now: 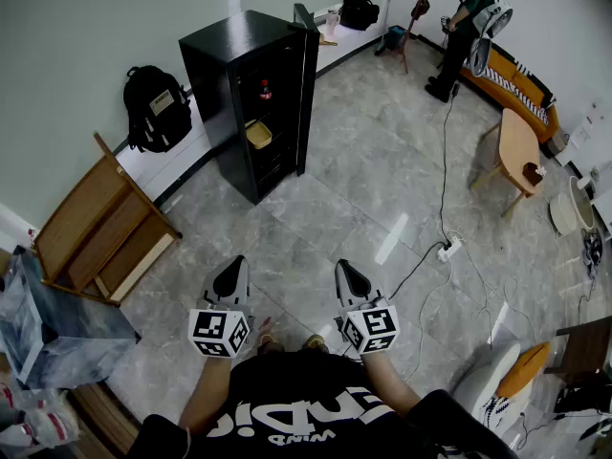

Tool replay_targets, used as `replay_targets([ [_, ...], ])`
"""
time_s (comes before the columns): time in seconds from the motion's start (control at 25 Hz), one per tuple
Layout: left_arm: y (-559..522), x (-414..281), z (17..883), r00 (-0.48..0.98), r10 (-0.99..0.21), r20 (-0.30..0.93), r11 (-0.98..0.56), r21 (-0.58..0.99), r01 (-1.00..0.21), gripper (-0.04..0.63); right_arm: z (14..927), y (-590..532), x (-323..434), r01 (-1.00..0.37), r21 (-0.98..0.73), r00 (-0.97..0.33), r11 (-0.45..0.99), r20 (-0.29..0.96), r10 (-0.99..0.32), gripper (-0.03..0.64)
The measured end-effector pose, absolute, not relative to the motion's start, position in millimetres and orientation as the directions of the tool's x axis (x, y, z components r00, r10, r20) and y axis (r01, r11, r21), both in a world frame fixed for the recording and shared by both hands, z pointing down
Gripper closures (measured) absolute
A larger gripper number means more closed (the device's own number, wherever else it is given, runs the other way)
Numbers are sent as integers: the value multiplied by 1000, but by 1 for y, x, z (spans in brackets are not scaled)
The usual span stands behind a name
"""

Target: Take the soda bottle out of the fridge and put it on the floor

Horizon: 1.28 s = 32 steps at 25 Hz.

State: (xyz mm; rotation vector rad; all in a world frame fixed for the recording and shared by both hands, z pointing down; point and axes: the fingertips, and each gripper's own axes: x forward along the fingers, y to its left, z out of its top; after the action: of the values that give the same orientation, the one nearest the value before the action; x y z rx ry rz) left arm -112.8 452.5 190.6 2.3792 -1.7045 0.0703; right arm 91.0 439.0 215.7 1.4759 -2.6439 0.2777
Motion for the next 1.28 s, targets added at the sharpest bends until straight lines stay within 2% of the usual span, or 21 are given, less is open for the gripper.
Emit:
replay_targets([
  [0.64, 450, -137, 189, 419, -898, 132, -402, 138, -905, 589, 218, 447, 42, -861, -135, -507, 490, 163, -846, 594],
  [1.28, 406, -159, 212, 446, -882, 152, -428, 139, -893, 589, 226, 399, 37, -901, -129, -430, 414, 133, -893, 594],
])
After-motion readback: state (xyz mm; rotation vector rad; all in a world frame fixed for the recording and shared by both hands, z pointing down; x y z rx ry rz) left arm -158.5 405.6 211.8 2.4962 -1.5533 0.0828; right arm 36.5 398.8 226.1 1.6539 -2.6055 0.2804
